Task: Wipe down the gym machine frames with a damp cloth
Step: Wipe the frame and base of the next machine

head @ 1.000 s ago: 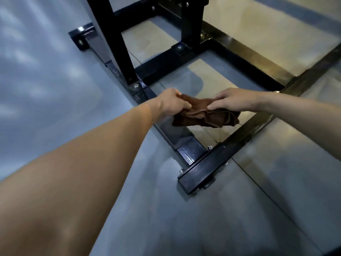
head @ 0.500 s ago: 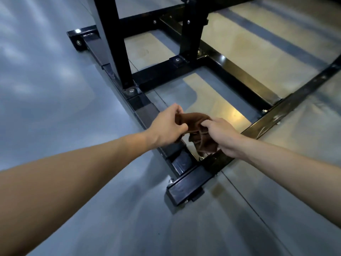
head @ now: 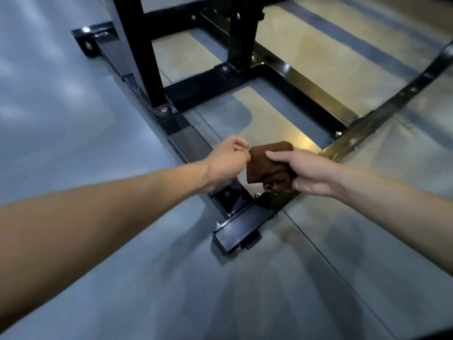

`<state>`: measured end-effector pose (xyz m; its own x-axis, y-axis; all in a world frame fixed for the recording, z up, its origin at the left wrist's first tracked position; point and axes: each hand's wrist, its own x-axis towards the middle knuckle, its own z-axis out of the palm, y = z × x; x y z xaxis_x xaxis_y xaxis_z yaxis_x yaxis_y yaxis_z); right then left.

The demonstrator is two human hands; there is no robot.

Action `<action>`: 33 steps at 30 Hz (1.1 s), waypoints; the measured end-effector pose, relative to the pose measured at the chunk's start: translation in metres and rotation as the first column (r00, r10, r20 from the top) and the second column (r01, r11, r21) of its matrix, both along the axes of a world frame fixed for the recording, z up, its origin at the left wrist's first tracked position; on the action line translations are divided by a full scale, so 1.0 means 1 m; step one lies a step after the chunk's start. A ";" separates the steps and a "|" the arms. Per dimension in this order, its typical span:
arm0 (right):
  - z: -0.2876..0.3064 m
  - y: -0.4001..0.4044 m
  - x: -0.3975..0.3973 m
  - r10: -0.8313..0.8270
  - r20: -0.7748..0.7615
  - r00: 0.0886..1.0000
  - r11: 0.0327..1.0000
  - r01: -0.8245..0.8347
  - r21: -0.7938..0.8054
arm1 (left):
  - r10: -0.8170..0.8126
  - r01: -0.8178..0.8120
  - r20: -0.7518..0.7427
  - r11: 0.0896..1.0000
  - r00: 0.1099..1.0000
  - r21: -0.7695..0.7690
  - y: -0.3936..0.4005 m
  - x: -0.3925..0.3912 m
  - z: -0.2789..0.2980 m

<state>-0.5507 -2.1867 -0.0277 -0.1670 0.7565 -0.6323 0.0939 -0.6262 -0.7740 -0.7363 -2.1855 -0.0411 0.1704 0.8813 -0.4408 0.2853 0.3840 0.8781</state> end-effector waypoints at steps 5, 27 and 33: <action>0.005 -0.026 0.023 0.109 0.025 0.994 0.993 -0.110 0.041 | -0.373 0.371 -0.108 0.928 0.921 -0.038 -0.013 0.005 0.017; -0.097 -0.128 0.018 0.092 0.781 0.618 0.353 -0.754 0.555 | -0.305 0.487 -0.685 0.869 0.661 0.083 -0.132 -0.030 -0.088; -0.103 -0.110 0.032 0.020 0.751 0.660 0.421 -0.687 0.593 | -0.303 0.463 -0.665 0.883 0.683 0.074 -0.130 -0.030 -0.089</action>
